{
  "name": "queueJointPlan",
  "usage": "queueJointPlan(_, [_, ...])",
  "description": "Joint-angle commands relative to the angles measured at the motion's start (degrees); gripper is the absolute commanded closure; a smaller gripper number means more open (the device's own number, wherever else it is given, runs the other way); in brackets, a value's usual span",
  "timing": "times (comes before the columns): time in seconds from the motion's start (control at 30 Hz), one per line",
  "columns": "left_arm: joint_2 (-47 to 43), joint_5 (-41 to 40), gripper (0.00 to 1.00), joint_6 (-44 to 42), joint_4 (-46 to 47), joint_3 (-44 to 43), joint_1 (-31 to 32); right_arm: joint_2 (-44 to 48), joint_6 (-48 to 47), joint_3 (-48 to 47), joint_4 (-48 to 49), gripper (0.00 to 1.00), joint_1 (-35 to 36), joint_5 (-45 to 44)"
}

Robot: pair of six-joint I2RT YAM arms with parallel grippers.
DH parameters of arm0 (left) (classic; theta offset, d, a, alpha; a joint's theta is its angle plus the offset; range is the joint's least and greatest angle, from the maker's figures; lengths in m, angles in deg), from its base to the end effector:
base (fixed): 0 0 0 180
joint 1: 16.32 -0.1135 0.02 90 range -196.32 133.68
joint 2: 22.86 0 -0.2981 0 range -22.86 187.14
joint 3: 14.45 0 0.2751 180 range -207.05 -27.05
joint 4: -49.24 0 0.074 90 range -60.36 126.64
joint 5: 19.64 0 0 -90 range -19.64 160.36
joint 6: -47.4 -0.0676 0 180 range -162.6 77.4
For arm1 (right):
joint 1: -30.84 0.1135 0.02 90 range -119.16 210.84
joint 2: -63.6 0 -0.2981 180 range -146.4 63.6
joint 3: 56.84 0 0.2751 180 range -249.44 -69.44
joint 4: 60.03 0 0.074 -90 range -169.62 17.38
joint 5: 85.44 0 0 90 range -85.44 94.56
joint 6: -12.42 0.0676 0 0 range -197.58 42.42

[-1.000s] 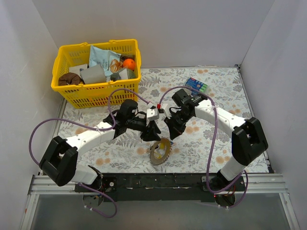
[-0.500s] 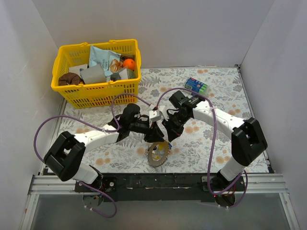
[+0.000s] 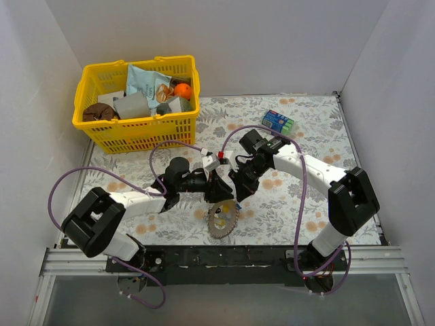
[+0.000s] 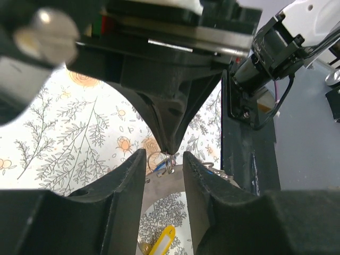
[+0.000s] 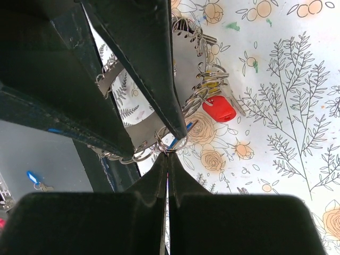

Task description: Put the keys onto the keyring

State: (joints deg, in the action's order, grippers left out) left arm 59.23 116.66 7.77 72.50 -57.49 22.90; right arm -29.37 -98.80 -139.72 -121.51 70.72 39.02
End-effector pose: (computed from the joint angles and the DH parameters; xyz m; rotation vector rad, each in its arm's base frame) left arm 0.2083 -0.2331 0.2026 0.4676 2.1360 -1.7400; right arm 0.2420 0.2520 0.2399 -1.5342 2.3241 0.9243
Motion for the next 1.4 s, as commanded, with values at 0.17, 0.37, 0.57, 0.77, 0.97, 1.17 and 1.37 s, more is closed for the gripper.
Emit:
queueJointPlan(0.17, [1.4,1.4,0.71,1.8,3.2,-1.4,0.1,2.3,-0.6,0.1,1.0,0.99,0.4,1.8])
queueJointPlan(0.37, [2.2,1.2,0.73,5.0,7.8,0.8,0.1,2.3,-0.5,0.0,1.2,0.99,0.3,1.8])
queueJointPlan(0.57, [4.0,0.6,0.73,5.1,7.8,0.9,0.4,2.4,-0.5,-0.2,1.2,0.99,0.3,1.6])
queueJointPlan(0.77, [4.0,0.1,0.71,5.6,9.8,2.3,0.5,2.4,-0.5,-0.1,1.5,0.99,0.3,1.7])
queueJointPlan(0.97, [4.3,1.4,0.73,7.0,12.9,4.1,0.7,2.3,-0.4,0.1,1.8,0.99,0.3,1.8])
queueJointPlan(1.17, [4.8,0.4,0.74,6.9,13.0,3.8,0.9,2.6,-0.4,0.1,1.9,0.99,0.3,1.9])
queueJointPlan(1.37, [6.4,0.3,0.74,5.5,11.1,2.8,1.7,2.7,-0.3,-0.1,2.2,0.99,0.3,1.9])
